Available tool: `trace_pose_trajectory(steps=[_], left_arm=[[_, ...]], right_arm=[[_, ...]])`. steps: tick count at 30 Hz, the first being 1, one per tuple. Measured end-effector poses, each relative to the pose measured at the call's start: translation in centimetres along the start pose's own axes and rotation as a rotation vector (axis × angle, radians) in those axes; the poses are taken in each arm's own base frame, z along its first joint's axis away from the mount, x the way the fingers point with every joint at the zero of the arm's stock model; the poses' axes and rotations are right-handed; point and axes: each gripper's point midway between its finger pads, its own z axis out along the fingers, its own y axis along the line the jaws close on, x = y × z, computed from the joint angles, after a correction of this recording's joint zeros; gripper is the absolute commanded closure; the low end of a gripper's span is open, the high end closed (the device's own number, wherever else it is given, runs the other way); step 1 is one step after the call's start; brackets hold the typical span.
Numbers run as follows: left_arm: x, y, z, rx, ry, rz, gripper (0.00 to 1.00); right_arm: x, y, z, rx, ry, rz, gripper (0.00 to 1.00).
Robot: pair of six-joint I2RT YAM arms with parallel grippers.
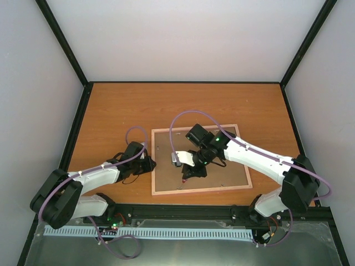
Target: Take the photo out of the frame
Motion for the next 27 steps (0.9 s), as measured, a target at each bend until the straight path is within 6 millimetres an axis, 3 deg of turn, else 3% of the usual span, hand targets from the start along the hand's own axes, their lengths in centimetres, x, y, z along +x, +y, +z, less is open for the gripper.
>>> trace_pose_trajectory(steps=[20, 27], left_arm=[[0.1, 0.2, -0.1, 0.001, -0.005, 0.000, 0.99], [0.1, 0.2, -0.1, 0.005, -0.010, -0.002, 0.99]], right_arm=[[-2.1, -0.8, 1.5, 0.011, -0.016, 0.021, 0.97], [-2.8, -3.6, 0.9, 0.166, 0.010, 0.039, 0.97]])
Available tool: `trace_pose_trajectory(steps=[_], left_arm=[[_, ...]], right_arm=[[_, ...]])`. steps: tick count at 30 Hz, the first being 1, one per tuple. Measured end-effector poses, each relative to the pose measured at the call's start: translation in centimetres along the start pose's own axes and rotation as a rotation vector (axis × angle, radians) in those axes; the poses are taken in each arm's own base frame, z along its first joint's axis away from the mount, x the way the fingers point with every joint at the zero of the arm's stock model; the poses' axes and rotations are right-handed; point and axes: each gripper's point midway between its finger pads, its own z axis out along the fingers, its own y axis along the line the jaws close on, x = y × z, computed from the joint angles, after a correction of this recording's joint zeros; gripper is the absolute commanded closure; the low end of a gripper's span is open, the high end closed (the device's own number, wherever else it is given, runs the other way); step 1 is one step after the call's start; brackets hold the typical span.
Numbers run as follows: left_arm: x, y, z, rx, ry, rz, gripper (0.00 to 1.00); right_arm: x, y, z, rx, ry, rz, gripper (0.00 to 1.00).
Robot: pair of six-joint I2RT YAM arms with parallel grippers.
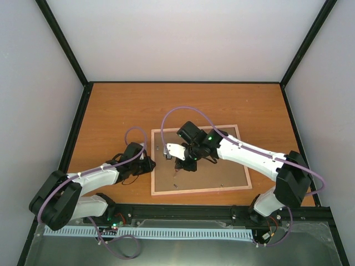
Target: Take the photo out of the frame
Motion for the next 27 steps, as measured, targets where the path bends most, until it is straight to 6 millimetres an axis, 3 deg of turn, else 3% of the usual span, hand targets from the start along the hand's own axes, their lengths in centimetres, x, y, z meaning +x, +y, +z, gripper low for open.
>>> trace_pose_trajectory(steps=[8, 9, 10, 12, 14, 21, 27], left_arm=[[0.0, 0.0, 0.0, 0.001, -0.002, 0.000, 0.98], [0.0, 0.0, 0.0, 0.000, -0.002, 0.000, 0.93], [0.0, 0.0, 0.0, 0.000, -0.003, 0.000, 0.82], [0.0, 0.0, 0.0, -0.001, -0.004, 0.000, 0.51], [-0.1, 0.0, -0.1, -0.003, 0.001, -0.002, 0.45], [-2.6, -1.7, -2.1, -0.045, -0.033, 0.041, 0.49], [-3.9, -5.9, -4.9, 0.096, -0.094, 0.211, 0.54]], right_arm=[[0.5, -1.9, -1.3, 0.127, 0.038, 0.005, 0.97], [0.5, -2.0, -1.7, 0.141, 0.037, 0.007, 0.97], [0.5, -2.2, -2.1, 0.153, 0.032, 0.007, 0.97], [0.6, -2.5, -3.0, 0.179, 0.020, 0.015, 0.97], [1.1, -3.1, -3.9, 0.205, 0.010, 0.036, 0.97], [4.4, -5.2, -7.6, 0.295, -0.014, 0.149, 0.97], [7.6, -6.5, -10.1, 0.359, -0.037, 0.259, 0.97]])
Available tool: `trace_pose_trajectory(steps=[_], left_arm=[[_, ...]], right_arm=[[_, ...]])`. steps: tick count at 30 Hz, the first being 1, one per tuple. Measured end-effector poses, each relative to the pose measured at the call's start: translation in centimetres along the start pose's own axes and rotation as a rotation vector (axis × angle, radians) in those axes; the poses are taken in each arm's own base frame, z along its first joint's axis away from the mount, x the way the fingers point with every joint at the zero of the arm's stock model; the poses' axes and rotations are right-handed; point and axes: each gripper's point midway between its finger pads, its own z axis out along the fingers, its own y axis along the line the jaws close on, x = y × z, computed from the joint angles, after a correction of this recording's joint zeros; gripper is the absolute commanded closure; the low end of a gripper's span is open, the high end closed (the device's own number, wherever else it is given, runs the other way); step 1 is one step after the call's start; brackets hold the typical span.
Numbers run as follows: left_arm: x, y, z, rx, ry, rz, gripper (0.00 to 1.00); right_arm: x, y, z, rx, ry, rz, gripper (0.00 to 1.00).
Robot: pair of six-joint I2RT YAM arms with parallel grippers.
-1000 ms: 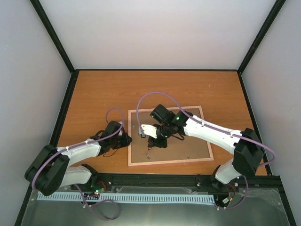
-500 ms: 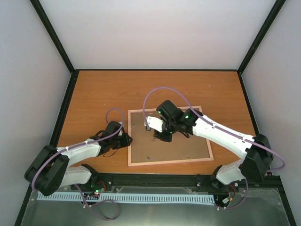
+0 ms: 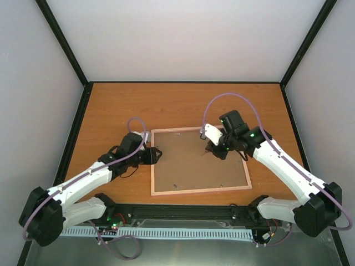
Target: Take the photo out of the frame
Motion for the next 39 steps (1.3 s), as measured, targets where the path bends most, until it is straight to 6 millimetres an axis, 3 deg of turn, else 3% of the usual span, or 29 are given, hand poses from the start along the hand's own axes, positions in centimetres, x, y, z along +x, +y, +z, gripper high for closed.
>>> trace_pose_trajectory(steps=[4, 11, 22, 25, 29, 39], left_arm=[[1.0, -3.7, -0.7, 0.128, 0.009, 0.160, 0.55], [6.0, -11.9, -1.0, 0.384, 0.066, 0.527, 0.53], [13.2, -19.3, 3.5, 0.501, 0.210, 0.953, 0.55], [15.3, -20.2, 4.9, 0.504, 0.254, 1.028, 0.56], [17.0, -19.7, 6.2, 0.488, 0.296, 1.080, 0.59], [17.3, -16.4, 8.6, 0.331, 0.329, 1.125, 0.71]], right_arm=[[1.8, -2.1, -0.9, 0.034, 0.009, 0.085, 0.97], [3.6, -4.3, -2.6, 0.083, 0.006, 0.178, 0.97], [4.5, -4.7, -3.4, 0.111, -0.004, 0.211, 0.97], [4.5, -4.7, -3.4, 0.111, -0.004, 0.213, 0.97], [4.4, -4.7, -3.4, 0.103, -0.010, 0.218, 0.97], [4.7, -4.4, -2.9, 0.088, -0.008, 0.227, 0.97]])
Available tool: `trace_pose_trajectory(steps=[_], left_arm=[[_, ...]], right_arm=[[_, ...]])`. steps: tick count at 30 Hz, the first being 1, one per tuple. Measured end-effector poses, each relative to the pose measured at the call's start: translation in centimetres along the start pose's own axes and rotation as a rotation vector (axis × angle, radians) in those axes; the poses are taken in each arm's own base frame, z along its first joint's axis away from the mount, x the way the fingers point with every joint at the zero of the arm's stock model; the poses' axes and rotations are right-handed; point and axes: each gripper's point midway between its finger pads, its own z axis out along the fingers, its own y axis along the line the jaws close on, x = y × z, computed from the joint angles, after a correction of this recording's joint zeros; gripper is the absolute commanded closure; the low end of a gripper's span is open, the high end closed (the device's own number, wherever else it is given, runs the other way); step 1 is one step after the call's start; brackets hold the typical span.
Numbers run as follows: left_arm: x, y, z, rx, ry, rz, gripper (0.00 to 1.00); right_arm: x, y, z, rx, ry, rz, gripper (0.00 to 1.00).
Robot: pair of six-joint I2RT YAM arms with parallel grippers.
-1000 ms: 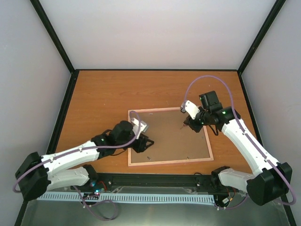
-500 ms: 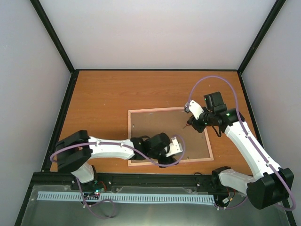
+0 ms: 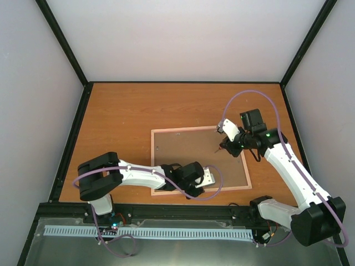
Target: Take the photo out of the frame
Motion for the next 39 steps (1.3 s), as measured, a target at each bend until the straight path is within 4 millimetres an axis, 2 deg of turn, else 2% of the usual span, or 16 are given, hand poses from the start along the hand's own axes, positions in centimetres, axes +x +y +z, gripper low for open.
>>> trace_pose_trajectory(steps=[8, 13, 17, 19, 21, 24, 28, 34, 39], left_arm=[[1.1, 0.6, -0.6, -0.046, 0.008, 0.022, 0.87], [1.9, 1.3, -1.4, -0.099, 0.020, 0.049, 0.91], [3.2, 2.3, -2.7, -0.160, 0.042, 0.059, 0.93], [4.5, 2.9, -3.7, -0.192, 0.063, 0.061, 0.93], [5.8, 3.3, -4.7, -0.209, 0.080, 0.062, 0.89], [6.4, 4.0, -5.8, -0.232, 0.088, 0.064, 0.59], [5.9, 4.3, -6.2, -0.235, 0.081, 0.071, 0.46], [3.2, 3.1, -5.3, -0.176, 0.032, 0.106, 0.48], [1.4, 2.8, -2.9, -0.148, 0.003, 0.139, 0.58]], right_arm=[[-0.1, 0.0, 0.1, 0.000, -0.005, 0.000, 0.97], [-0.2, -0.1, 0.1, 0.001, -0.006, 0.000, 0.97], [0.0, 0.0, 0.2, -0.002, -0.002, 0.001, 0.97], [0.1, 0.0, 0.3, -0.005, -0.001, 0.001, 0.97], [0.1, 0.1, 0.3, -0.007, -0.002, -0.002, 0.97], [0.1, 0.2, 0.3, -0.015, -0.003, -0.003, 0.97], [0.1, 0.7, 0.2, -0.042, -0.003, -0.011, 0.97], [0.2, 2.2, -0.2, -0.117, -0.003, -0.037, 0.97], [0.0, 3.2, -0.9, -0.169, -0.010, -0.059, 0.97]])
